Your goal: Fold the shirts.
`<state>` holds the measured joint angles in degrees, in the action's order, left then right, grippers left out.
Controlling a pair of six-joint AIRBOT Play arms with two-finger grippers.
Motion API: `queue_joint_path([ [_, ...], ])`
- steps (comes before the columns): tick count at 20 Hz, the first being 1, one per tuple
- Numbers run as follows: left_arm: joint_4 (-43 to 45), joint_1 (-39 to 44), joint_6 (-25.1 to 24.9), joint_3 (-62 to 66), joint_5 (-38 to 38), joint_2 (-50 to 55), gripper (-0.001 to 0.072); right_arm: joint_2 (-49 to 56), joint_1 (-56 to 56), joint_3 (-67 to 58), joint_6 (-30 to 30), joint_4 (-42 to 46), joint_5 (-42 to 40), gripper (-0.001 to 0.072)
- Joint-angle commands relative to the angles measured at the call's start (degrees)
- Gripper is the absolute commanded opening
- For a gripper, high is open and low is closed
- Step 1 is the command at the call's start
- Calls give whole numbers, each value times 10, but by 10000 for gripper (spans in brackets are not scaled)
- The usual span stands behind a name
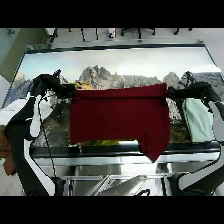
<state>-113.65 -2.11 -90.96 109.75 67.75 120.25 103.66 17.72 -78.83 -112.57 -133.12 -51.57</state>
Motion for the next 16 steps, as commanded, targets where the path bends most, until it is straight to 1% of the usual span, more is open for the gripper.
queue_joint_path([
  [1, -5, 11, -1, 0, 10, -1, 19, -3, -4, 0, 1, -28, -9, 73],
  [2, -3, 13, -1, 11, 31, -1, 143, -10, -2, -1, 1, -34, -15, 269],
  [3, -4, 12, -1, 27, 57, -1, 499, -24, 1, -1, 2, -36, -26, 359],
  [4, -3, 11, 2, 50, 90, -1, 692, -42, 8, -3, 1, -36, -41, 366],
  [6, -4, -2, 14, 105, 178, -6, 696, -90, 36, -10, 6, -36, -96, 366],
  [8, -4, -25, 30, 110, 227, -40, 696, -147, 81, -10, 16, -31, -174, 366],
  [9, -3, -38, 30, 85, 235, -69, 696, -172, 102, -8, 16, -19, -216, 366],
  [10, 0, -54, 28, 44, 235, -106, 695, -203, 124, 8, 16, 0, -250, 366],
  [11, 4, -68, 21, -5, 235, -141, 695, -233, 141, 37, 16, 12, -267, 366],
  [13, 5, -88, 2, -149, 228, -220, 695, -320, 181, 152, 16, 37, -275, 366],
  [14, 9, -93, -11, -236, 210, -260, 695, -363, 205, 218, 16, 42, -274, 367],
  [15, 16, -97, -17, -331, 179, -300, 695, -402, 233, 286, 16, 46, -274, 398],
  [16, 14, -103, -27, -420, 146, -333, 695, -428, 261, 342, 16, 46, -271, 532],
])
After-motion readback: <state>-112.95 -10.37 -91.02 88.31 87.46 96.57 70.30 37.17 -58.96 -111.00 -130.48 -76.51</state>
